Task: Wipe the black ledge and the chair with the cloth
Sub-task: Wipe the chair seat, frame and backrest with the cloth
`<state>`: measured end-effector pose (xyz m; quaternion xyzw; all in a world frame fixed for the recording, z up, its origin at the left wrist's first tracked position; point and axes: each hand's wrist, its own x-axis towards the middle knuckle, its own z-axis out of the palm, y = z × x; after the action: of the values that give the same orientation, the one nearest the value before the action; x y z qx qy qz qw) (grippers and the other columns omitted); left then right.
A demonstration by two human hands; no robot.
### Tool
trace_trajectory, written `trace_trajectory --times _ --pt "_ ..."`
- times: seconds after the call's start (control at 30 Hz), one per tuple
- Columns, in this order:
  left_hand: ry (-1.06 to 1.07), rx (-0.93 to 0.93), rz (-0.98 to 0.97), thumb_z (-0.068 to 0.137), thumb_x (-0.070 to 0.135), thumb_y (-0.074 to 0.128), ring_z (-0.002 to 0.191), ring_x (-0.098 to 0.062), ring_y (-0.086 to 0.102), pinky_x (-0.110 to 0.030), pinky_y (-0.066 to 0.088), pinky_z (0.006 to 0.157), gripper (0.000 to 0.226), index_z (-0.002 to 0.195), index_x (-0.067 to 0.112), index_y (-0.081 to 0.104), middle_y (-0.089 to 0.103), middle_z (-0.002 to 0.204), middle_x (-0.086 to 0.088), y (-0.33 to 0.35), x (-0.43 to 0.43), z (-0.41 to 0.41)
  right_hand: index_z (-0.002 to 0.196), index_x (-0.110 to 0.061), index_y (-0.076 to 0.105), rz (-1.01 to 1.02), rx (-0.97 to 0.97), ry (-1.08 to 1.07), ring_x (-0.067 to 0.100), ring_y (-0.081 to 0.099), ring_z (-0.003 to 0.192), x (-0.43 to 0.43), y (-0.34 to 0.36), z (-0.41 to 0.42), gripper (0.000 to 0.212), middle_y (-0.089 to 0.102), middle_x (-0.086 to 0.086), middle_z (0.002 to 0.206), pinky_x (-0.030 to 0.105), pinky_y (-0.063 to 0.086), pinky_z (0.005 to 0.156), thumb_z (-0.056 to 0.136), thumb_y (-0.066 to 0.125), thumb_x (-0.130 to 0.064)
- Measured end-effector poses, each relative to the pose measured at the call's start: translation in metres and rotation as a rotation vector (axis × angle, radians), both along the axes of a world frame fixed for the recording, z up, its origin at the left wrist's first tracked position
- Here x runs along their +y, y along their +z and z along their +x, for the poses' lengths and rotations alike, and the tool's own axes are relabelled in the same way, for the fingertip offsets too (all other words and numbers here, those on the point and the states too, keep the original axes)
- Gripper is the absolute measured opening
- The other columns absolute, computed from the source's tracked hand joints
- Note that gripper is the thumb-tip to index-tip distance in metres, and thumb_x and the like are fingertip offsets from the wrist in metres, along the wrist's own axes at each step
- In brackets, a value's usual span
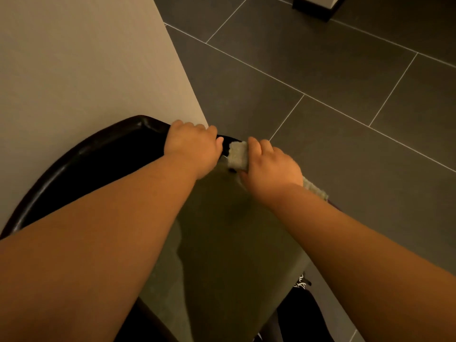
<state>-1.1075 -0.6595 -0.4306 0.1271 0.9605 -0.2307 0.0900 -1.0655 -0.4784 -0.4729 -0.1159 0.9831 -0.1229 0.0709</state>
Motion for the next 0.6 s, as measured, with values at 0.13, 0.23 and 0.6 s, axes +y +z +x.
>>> trace_trajectory --times 0.13,0.23,0.6 --pt "-0.017 0.01 0.117 0.109 0.048 0.02 0.076 -0.028 0.054 -0.037 0.033 0.068 0.051 0.11 0.016 0.06 0.062 0.089 -0.007 -0.011 0.011 -0.002 0.16 -0.008 0.023 0.128 0.107 0.003 0.03 0.057 0.104 0.032 -0.004 0.04 0.077 0.054 0.011 0.127 0.041 0.049 0.087 0.095 0.057 -0.032" --pt "0.006 -0.061 0.163 0.109 0.052 0.021 0.07 -0.024 0.055 -0.034 0.043 0.061 0.057 0.101 0.018 0.066 0.052 0.074 -0.002 -0.013 0.016 -0.016 0.161 -0.009 0.011 0.17 -0.018 -0.018 0.029 0.054 0.111 0.025 0.004 0.031 0.074 0.048 0.011 0.134 0.039 0.047 0.09 0.1 0.047 -0.031" --pt "0.018 -0.009 0.178 0.105 0.047 0.018 0.07 -0.023 0.052 -0.035 0.041 0.063 0.051 0.106 0.022 0.062 0.061 0.084 -0.003 -0.025 0.018 -0.019 0.156 -0.018 0.026 -0.006 -0.056 -0.062 0.027 0.064 0.105 0.031 0.005 0.021 0.085 0.056 0.004 0.126 0.039 0.052 0.079 0.09 0.062 -0.056"
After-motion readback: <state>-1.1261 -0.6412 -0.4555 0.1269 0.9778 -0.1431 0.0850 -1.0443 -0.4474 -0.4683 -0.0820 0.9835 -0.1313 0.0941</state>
